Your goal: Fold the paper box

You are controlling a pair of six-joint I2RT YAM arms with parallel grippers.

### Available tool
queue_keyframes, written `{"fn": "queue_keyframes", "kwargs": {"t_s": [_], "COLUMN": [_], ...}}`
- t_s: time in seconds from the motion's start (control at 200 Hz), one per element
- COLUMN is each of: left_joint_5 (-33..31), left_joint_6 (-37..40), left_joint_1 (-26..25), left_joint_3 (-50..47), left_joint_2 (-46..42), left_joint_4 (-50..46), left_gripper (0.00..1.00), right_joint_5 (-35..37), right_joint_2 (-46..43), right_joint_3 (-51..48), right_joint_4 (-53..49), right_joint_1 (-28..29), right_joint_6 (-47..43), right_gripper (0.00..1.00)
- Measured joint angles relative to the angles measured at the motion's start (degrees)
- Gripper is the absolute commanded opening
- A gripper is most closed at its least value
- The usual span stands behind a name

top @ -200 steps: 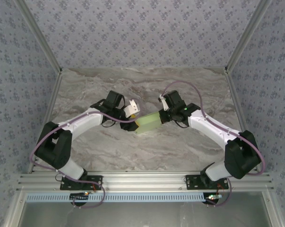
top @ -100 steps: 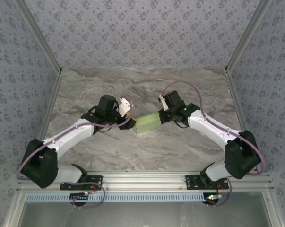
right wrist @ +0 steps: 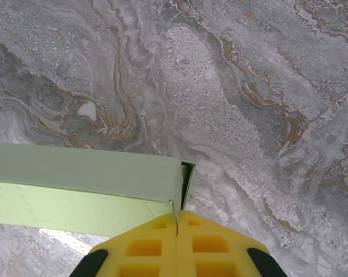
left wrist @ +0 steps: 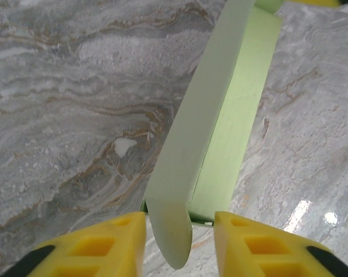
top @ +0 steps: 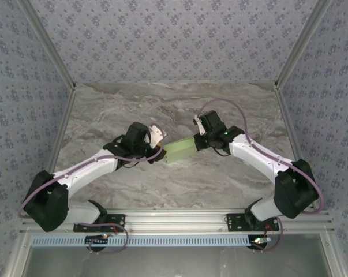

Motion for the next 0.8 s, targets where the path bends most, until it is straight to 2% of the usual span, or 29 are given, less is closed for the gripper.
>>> {"fn": "queue_keyframes", "kwargs": {"t_s": [0.105,0.19,0.31,0.465,0.8], "left_joint_5": [-0.6,-0.9,-1.1,-1.4,-2.7], "left_joint_6": [-0.1,0.0,-0.1,-0.6,-0.9], "left_joint_1": [-0.3,-0.4,-0.5,-1.0,-1.1], "left_joint_3": [0.0,0.0,0.2,0.3,0.3], "left_joint_2": [0.6,0.9,1.1,1.1,0.8], "left_joint_4": [-0.5,-0.6,-0.5,-0.5,-0.5], "left_gripper": [0.22,0.21,0.24,0.32,0.30], "right_joint_5": [0.1,0.1,0.1,0.1,0.1], "right_joint_2": [0.0,0.0,0.0,0.0,0.0], "right_joint_3": [0.0,0.0,0.0,0.0,0.0], "right_joint_4": [0.0,0.0,0.0,0.0,0.0], "right_joint_1": [0.0,0.0,0.0,0.1,0.1], "right_joint_6": [0.0,0.0,0.0,0.0,0.0], "right_gripper": [0.01,0.01,0.01,0.01,0.01]}}
